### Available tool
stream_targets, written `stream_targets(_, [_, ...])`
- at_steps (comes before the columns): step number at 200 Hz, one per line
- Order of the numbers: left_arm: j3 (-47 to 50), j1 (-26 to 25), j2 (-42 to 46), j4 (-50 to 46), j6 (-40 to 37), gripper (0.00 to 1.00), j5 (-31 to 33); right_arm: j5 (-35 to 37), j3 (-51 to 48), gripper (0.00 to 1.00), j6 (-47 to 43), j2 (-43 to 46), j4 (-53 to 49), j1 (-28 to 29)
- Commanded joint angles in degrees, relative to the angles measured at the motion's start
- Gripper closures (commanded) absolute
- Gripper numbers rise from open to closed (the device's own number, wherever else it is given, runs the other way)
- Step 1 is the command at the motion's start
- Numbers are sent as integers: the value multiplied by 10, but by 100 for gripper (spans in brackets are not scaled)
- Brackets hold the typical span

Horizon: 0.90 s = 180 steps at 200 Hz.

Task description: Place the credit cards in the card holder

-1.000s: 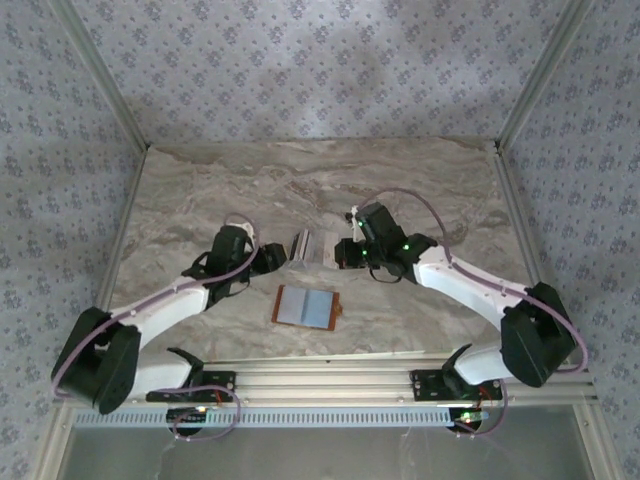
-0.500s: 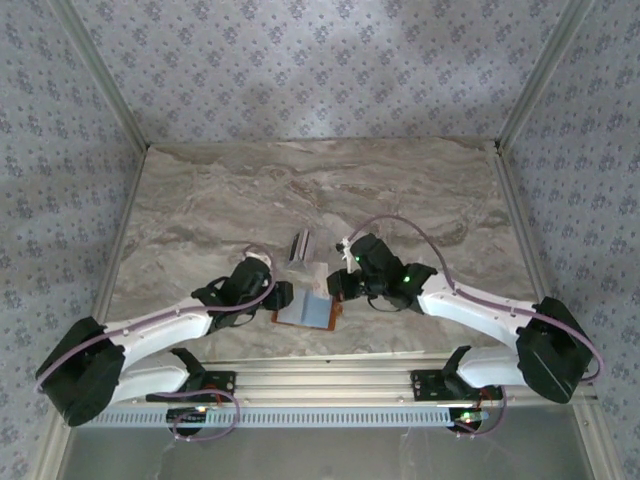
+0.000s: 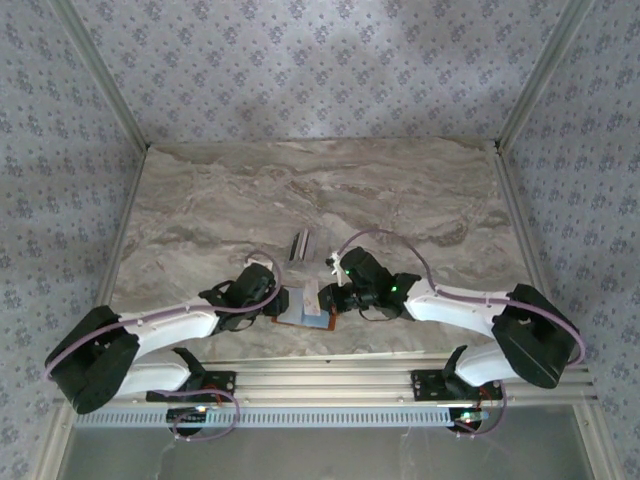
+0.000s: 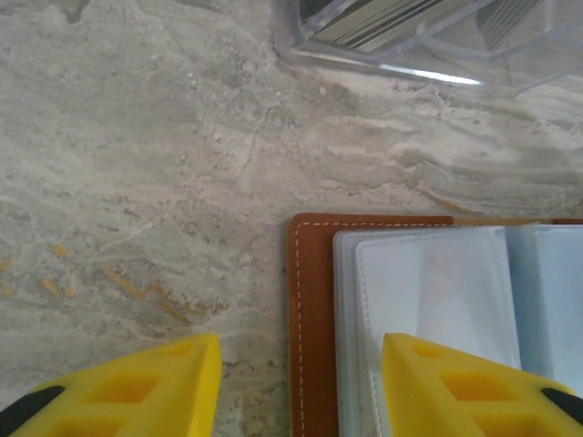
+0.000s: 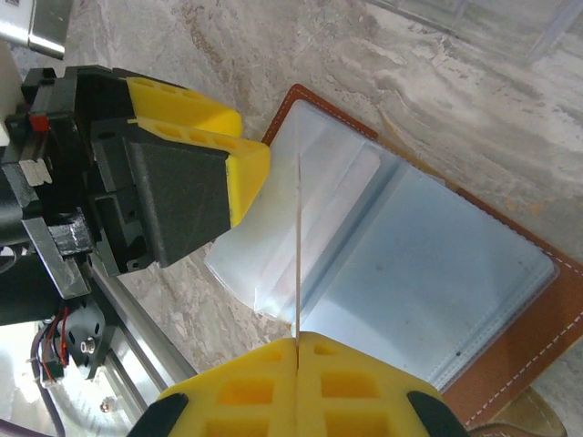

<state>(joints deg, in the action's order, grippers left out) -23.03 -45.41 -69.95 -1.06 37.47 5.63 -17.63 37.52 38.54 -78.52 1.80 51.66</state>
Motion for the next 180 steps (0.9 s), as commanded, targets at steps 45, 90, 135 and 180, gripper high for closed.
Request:
stream_targets(45, [18,-7,37,19,11,45,5,-26,-12,99,21,-11,25,-18])
stream_targets(90, [28,-12,109,-3,13,40,-7,-30,-8,99,25,-32,37,-19])
stream_targets(135, [19,-19,66,1,5,40,-5,-41,-4,99,37,-46,48,-18])
stream_targets(180, [7,-42,10,8,3,45,22,-46,-13,99,50,-47,49,-22])
